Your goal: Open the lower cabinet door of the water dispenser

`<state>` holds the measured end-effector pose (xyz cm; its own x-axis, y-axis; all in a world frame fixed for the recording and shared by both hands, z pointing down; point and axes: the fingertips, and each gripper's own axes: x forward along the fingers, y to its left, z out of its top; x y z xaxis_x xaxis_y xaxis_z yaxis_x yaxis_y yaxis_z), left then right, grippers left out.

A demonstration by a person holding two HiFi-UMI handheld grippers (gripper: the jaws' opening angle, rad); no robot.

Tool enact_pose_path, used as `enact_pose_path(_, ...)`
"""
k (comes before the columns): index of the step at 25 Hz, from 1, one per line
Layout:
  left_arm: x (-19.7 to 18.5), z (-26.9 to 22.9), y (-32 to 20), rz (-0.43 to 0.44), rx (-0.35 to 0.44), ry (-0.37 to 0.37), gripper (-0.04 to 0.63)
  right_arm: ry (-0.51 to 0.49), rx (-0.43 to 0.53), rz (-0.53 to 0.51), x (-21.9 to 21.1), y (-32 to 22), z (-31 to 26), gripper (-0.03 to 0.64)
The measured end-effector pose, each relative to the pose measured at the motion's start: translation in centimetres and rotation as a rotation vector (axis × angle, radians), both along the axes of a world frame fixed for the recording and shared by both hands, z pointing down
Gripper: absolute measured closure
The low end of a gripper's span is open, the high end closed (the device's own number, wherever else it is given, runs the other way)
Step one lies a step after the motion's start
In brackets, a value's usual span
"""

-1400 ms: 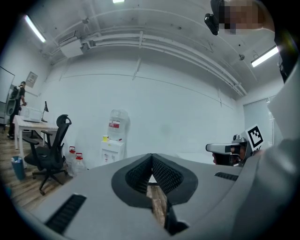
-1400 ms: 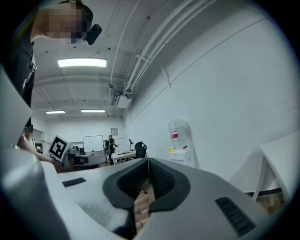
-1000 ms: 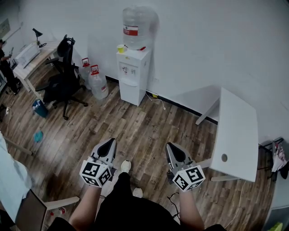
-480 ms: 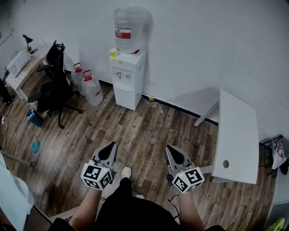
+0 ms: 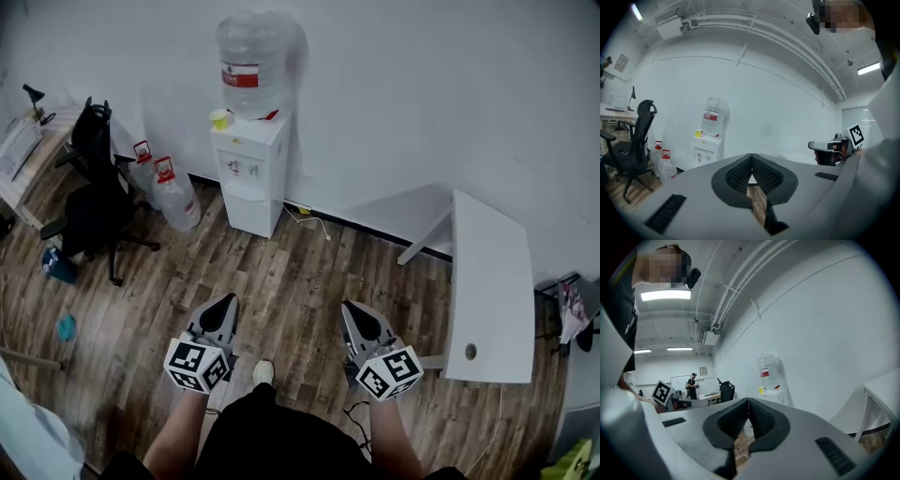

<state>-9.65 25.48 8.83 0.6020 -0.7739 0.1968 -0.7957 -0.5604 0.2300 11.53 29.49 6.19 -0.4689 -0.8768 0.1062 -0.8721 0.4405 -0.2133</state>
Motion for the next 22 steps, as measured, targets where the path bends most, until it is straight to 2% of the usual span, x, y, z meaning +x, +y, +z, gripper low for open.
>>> enact_pose_path(12,-2.0,0.8,-8.4,0.073,0.005,-0.01,0.583,0.008,0.006,0.043,-2.8,-7.5,0.0,0.595)
enact_pose_path(22,-3.5,2.0,-11.2,0.085,-0.017,0.0,0.581,0.005,-0.03,0.032,-4.8,-10.1,1.0,0.595)
